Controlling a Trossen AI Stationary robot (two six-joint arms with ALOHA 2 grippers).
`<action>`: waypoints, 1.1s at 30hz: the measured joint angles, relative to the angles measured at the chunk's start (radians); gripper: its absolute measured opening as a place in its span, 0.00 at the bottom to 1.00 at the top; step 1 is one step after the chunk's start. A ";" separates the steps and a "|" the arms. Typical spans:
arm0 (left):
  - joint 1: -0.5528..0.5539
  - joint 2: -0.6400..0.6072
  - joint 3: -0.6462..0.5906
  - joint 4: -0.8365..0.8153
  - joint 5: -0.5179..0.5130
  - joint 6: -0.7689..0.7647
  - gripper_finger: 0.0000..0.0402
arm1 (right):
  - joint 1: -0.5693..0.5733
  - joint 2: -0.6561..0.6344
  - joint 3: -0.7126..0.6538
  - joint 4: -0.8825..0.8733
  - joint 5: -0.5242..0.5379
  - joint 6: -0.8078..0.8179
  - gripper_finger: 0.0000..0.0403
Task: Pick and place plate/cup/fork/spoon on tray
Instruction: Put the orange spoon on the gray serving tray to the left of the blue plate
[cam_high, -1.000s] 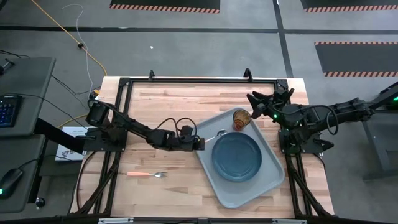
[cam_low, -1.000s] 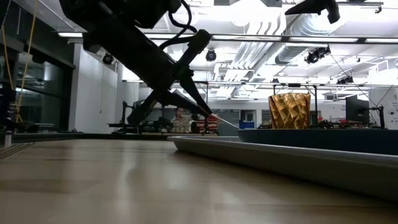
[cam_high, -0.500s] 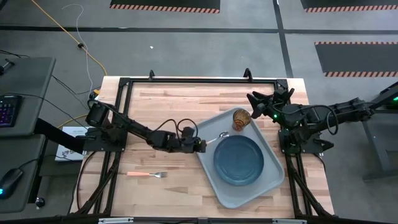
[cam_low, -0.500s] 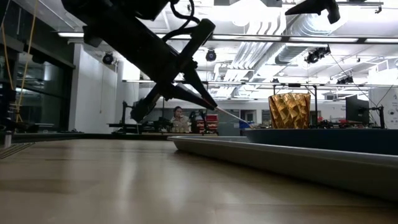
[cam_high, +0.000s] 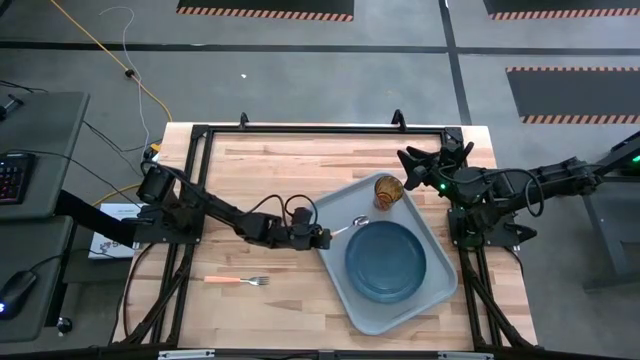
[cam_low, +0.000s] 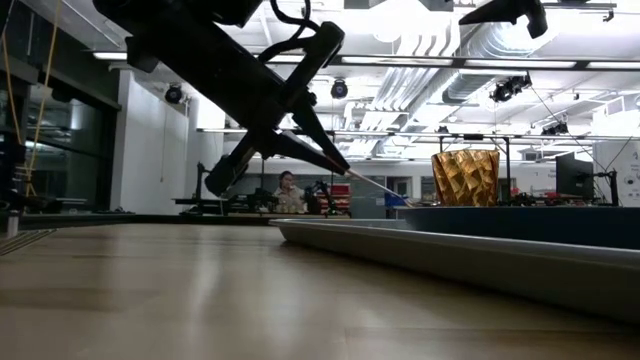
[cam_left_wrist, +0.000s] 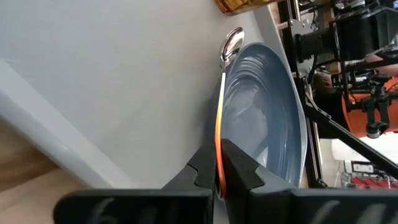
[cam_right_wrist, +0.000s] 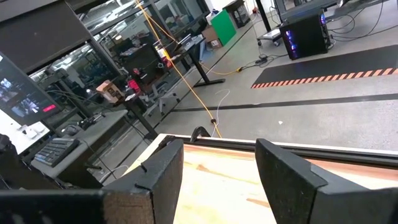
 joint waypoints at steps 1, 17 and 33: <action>-0.004 0.000 0.000 0.000 0.000 -0.001 0.00 | 0.000 0.000 0.000 0.000 0.000 0.000 0.48; -0.025 0.074 0.069 0.010 0.044 0.015 0.00 | 0.000 0.000 0.000 -0.005 0.001 0.001 0.48; 0.141 -0.048 0.065 -0.242 -0.055 0.094 0.00 | 0.000 0.000 0.000 -0.008 0.003 0.000 0.48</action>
